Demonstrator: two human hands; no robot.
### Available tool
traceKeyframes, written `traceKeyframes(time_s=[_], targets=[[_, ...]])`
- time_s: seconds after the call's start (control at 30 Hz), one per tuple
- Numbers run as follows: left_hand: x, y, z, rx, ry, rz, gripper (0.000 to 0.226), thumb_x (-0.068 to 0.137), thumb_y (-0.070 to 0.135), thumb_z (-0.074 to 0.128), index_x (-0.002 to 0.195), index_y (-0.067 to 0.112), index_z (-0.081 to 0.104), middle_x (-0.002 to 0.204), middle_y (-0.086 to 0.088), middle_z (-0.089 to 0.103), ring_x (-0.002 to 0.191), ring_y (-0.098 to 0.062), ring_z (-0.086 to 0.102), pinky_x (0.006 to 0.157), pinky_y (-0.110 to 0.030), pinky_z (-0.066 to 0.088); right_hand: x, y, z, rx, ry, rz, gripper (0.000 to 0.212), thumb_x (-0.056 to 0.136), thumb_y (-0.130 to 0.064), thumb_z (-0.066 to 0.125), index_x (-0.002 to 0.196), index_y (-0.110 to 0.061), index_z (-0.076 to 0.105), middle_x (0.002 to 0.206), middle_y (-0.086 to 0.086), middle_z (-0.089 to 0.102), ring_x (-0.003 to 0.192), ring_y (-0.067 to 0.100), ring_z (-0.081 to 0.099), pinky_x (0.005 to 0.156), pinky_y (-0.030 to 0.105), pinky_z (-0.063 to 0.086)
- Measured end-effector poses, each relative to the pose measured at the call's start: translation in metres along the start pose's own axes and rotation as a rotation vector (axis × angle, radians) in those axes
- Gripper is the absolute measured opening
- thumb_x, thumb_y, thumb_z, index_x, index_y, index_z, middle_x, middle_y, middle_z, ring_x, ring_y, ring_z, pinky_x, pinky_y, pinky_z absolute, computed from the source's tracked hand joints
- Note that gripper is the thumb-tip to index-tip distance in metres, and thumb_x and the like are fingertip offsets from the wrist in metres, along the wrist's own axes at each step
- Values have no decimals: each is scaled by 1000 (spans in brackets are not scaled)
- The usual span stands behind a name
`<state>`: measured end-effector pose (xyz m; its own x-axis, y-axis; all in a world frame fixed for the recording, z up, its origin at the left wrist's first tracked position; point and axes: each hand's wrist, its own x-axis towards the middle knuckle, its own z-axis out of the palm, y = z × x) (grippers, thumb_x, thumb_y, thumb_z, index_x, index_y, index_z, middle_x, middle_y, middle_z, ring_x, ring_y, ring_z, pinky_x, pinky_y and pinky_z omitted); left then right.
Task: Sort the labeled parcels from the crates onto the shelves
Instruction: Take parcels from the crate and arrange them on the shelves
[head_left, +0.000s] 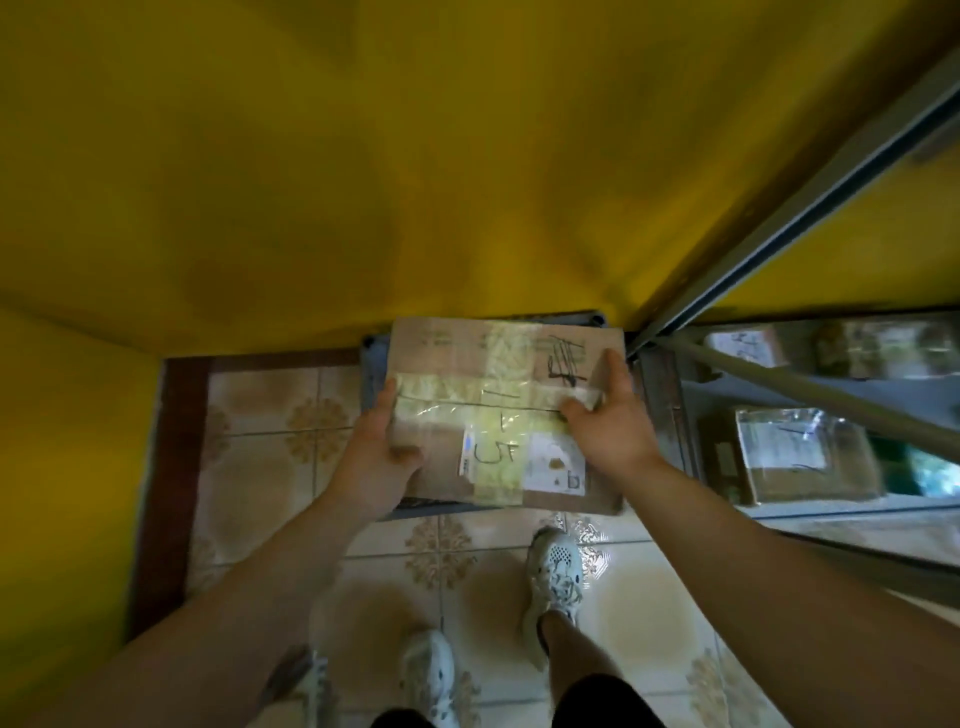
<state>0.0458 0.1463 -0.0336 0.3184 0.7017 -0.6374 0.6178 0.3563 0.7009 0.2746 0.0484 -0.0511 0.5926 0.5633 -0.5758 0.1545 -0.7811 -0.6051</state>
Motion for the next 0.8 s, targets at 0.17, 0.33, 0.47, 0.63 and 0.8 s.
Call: traceKeyframes(time_s=[0.17,0.33,0.47,0.63,0.8], targets=[[-93,49,-47,173,110,189,84,93,10,61,152,41,11,140,14,31,110,-3,48,74,-15,51,-102,-46,-47,72,17,-118,89,93,-35,63,157,-38,-1,153,2,37,126,26,52,101,35,45],[-184,90,-81,191,137,399,91,89,10,65,149,50,10,150,8,25,130,-9,31,96,-29,40,-212,-78,-90,153,162,-209,88,93,-33,62,149,-56,-2,154,-2,35,107,25,59,84,43,57],[-250,117,-93,171,156,511,98,86,8,68,145,59,10,159,9,15,145,-23,21,109,-55,38,-284,-99,-121,230,293,-286,92,92,-26,66,148,-56,-1,156,-6,34,115,27,60,83,48,58],[-332,144,-87,165,257,590,94,85,5,69,151,43,14,158,2,18,143,-26,25,109,-44,38,-355,-110,-165,290,359,-339,101,88,-26,72,154,-42,-3,153,-2,41,121,27,58,93,49,54],[-402,159,-60,41,465,670,69,85,16,72,142,26,33,142,-6,31,125,-23,40,101,-33,37,-404,-91,-211,296,300,-407,48,89,-24,71,127,-29,43,123,0,63,80,9,57,60,25,47]])
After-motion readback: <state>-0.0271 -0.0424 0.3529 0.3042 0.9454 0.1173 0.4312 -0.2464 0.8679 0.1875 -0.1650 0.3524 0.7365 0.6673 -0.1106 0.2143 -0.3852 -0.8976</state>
